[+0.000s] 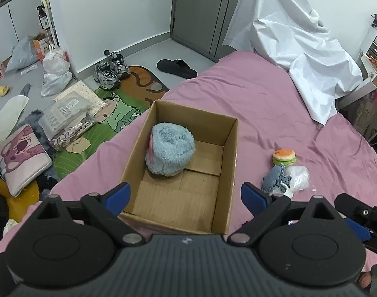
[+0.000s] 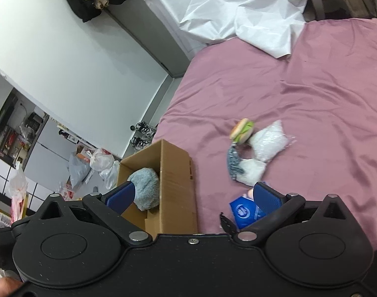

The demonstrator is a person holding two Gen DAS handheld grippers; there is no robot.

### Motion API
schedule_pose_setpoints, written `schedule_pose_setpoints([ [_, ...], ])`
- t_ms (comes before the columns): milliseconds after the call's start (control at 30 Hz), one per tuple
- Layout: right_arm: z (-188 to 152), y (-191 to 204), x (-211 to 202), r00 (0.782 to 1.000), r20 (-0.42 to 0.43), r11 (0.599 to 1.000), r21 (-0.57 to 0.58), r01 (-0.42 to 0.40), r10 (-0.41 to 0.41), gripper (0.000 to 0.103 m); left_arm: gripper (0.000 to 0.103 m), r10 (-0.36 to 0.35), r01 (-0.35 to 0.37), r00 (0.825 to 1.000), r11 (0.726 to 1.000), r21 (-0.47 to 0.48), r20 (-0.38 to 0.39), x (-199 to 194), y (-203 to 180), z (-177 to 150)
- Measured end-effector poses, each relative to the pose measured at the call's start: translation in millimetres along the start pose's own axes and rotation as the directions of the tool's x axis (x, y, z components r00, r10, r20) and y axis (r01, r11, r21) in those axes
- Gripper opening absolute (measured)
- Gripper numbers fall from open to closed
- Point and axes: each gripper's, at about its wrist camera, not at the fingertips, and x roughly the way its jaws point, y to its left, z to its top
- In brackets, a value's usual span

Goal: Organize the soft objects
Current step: 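Move the left gripper back toward the black lace item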

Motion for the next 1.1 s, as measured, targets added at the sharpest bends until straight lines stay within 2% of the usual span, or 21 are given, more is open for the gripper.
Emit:
schedule_pose_setpoints([
  [333,-0.7,-24.7,-18.0,1.0,-0.018,0.999,0.041,0.018,-0.017,0.103,0.095,-0.003,0.003,1.0,0.999,0.042,-0.006,-11.6,-22.8,-13.7],
  [733,-8.5,-48.1,-27.3,0.996,-0.063,0.996,0.064,0.061,-0.057,0.103,0.095,-0.057,0.058,0.998,0.998,0.039,-0.026,-9.1,-51.6,-36.3],
  [1100,-13.6,-63.4,-27.3,0.996,-0.074,0.996,0.068,0.051,-0.046,0.103,0.095,-0.046,0.048,0.998,0.997,0.056,-0.032,-2.1,-74.1,-50.7],
])
